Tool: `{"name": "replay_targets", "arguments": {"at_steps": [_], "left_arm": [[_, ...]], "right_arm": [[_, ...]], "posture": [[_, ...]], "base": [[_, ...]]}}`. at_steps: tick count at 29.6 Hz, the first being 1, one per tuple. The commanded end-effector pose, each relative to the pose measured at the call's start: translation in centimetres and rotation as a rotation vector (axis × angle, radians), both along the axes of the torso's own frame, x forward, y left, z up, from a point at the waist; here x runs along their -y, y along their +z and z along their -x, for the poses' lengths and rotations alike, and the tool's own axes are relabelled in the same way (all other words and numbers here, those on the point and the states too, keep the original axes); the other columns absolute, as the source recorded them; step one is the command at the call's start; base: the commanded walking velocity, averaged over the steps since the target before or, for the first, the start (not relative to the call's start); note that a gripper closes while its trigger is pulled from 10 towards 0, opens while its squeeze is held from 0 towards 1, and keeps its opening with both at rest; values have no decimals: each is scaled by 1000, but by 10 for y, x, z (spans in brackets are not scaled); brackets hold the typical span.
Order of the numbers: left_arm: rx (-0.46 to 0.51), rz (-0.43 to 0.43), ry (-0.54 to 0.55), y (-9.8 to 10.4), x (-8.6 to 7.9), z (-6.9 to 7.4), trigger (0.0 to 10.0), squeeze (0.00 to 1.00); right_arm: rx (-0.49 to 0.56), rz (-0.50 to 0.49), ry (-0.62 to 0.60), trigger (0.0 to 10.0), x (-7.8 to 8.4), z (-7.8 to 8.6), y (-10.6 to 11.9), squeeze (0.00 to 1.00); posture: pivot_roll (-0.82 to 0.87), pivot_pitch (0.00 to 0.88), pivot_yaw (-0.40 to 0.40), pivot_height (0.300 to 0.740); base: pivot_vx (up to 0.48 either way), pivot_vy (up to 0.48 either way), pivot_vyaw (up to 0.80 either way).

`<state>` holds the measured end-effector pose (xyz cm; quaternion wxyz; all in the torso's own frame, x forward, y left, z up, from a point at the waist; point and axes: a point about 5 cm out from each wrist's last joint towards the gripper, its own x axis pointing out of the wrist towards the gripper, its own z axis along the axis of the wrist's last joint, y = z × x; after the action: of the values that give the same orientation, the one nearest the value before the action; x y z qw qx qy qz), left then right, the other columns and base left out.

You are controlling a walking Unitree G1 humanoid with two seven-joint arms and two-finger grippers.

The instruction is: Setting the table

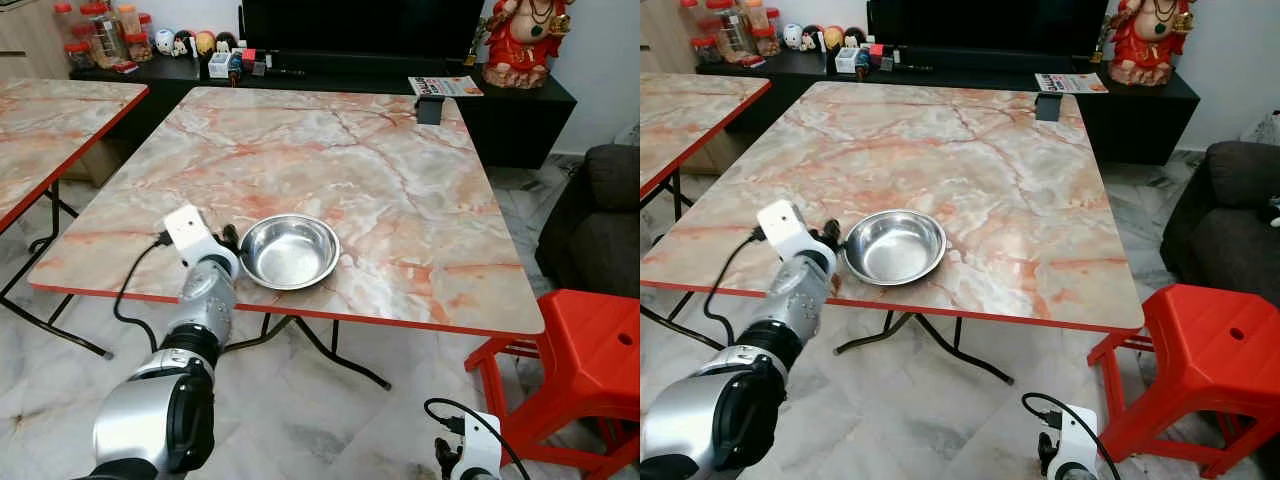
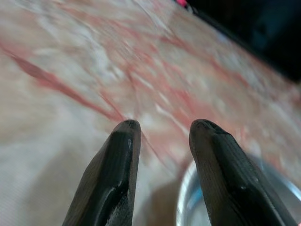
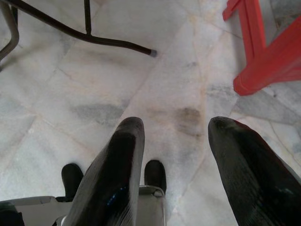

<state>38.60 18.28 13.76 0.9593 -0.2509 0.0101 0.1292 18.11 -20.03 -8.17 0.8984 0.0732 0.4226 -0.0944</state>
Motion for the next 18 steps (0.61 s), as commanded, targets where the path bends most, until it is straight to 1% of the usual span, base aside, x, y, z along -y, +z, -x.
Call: {"name": "replay_targets", "arguments": {"at_steps": [1, 2, 3, 4, 6, 7, 8, 10, 11, 12, 14, 18], "left_arm": [[53, 27, 79, 1, -20, 6, 10000, 0], [73, 21, 107, 3, -27, 8, 10000, 0], [97, -62, 187, 5, -48, 15, 10000, 0], [102, -107, 214, 6, -54, 18, 10000, 0], [88, -266, 277, 8, -73, 27, 10000, 0], [84, -352, 325, 9, -87, 34, 10000, 0], [84, -352, 325, 9, -87, 34, 10000, 0], [57, -493, 369, 10, -103, 43, 10000, 0], [48, -544, 382, 9, -109, 46, 10000, 0], [20, -598, 401, 7, -115, 51, 10000, 0], [-14, -655, 427, 5, -121, 55, 10000, 0], [-12, -668, 436, 5, -120, 56, 10000, 0]], "right_arm": [[7, 1, -6, 10000, 0, -2, 1, 0], [8, 2, -6, 10000, 0, -2, 1, 0], [8, 8, -7, 10000, 1, -1, 1, 0], [8, 12, -7, 10000, 2, -1, 1, 0], [10, 22, -13, 10000, 3, 0, 1, 0], [11, 24, -15, 10000, 4, 0, 1, 0], [11, 24, -15, 10000, 4, 0, 1, 0], [10, 25, -11, 10000, 4, 1, 1, 0], [11, 26, -11, 10000, 4, 1, 1, 0], [11, 26, -12, 10000, 4, 1, 1, 0], [11, 27, -13, 10000, 4, 0, 1, 0], [12, 27, -13, 10000, 4, 0, 1, 0]], "posture": [[-19, 0, -28, 740], [-16, 0, -28, 740], [-14, 0, -29, 740], [-14, 0, -29, 740], [3, 0, -35, 740], [3, 0, -35, 740], [3, 0, -35, 740], [7, 0, -32, 740], [7, 0, -32, 740], [7, 0, -32, 740], [7, 0, -32, 740], [7, 0, -32, 740]], "base": [[0, 0, 0], [0, 0, 0], [0, 0, 0], [0, 0, 0], [0, 0, 0], [0, 0, 0], [0, 0, 0], [0, 0, 0], [0, 0, 0], [0, 0, 0], [0, 0, 0], [0, 0, 0]]}}
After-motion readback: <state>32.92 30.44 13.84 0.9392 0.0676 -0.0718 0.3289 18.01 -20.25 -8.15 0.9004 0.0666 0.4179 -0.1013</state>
